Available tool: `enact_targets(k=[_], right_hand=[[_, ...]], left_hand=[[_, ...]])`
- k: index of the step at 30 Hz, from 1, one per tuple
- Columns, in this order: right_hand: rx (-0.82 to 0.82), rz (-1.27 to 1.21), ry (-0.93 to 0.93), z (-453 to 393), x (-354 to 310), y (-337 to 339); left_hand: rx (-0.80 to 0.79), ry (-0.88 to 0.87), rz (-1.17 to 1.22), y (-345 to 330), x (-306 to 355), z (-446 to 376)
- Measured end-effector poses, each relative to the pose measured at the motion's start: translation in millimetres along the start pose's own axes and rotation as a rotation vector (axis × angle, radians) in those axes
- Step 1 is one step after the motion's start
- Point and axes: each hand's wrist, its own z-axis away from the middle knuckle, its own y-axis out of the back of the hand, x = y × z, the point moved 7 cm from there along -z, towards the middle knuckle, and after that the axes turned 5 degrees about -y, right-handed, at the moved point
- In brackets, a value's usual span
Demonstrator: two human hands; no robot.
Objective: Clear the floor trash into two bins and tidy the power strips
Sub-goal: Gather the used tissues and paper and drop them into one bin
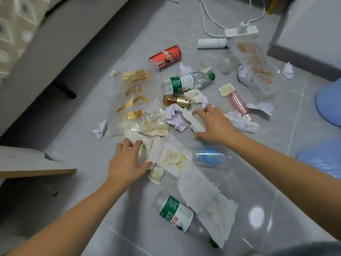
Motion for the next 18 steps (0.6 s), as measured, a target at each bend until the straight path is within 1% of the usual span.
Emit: enact_targets(k=[2, 4, 7, 10, 14, 18], right_hand=[[-0.025, 0.054, 0.028, -5, -9, -9], [-0.005, 0.062, 0.063, -8, -14, -13], [0.057, 0.017, 0.084, -10, -17, -11], [0.071, -0.063, 0.062, -8, -16, -8], [0.105, -0.166, 0.048, -5, -12, 2], [0.156, -0.303, 0.050, 5, -7, 22]], left_hand=[[-0.041, 0.022, 0.017, -9, -6, 1], [-0.025, 0.017, 0.023, -14, -12, 2], [0.022, -0.006, 0.033, -18, -21, 4], [0.046, -0.032, 0.097, -19, -26, 7], [0.136, -0.125, 0.243, -4, -18, 10], [0.263, -0.198, 0.419, 31, 4, 9]])
